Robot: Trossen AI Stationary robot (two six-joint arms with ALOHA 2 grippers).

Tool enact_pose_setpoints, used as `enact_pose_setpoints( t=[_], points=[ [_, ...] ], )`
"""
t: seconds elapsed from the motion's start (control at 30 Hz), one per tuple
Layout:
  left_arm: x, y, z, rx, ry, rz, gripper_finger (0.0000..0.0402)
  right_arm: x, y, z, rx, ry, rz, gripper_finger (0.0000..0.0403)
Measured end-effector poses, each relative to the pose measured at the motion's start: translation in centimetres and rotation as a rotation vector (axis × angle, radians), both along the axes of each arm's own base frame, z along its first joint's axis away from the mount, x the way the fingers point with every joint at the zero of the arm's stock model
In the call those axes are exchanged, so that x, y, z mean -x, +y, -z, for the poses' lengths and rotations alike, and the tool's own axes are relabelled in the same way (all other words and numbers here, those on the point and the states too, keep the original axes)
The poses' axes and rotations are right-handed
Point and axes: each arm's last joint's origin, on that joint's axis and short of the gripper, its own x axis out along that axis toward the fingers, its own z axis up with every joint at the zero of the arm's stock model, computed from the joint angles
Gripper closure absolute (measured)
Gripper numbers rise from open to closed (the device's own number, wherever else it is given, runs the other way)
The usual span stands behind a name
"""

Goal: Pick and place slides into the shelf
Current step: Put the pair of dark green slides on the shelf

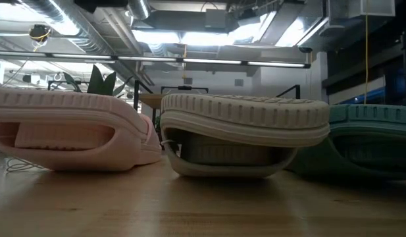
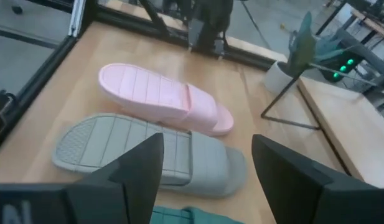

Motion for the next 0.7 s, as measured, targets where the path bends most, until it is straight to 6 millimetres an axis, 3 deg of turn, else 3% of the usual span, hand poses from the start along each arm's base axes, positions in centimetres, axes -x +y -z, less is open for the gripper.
enact_pose_setpoints(
  t=[0.2,0.7],
  points=[
    [-0.4,0.1,1.2,-0.02,0.054,-0.054,0.0244,-0.9,0.9,1.0,-0.002,0.078,0.042,0.0159],
    [-0.8,0.9,1.1,0.004,0.045,-0.11,0.0244,-2.8,2.8,4.9,0.086,0.353,0.121,0.0159]
  ],
)
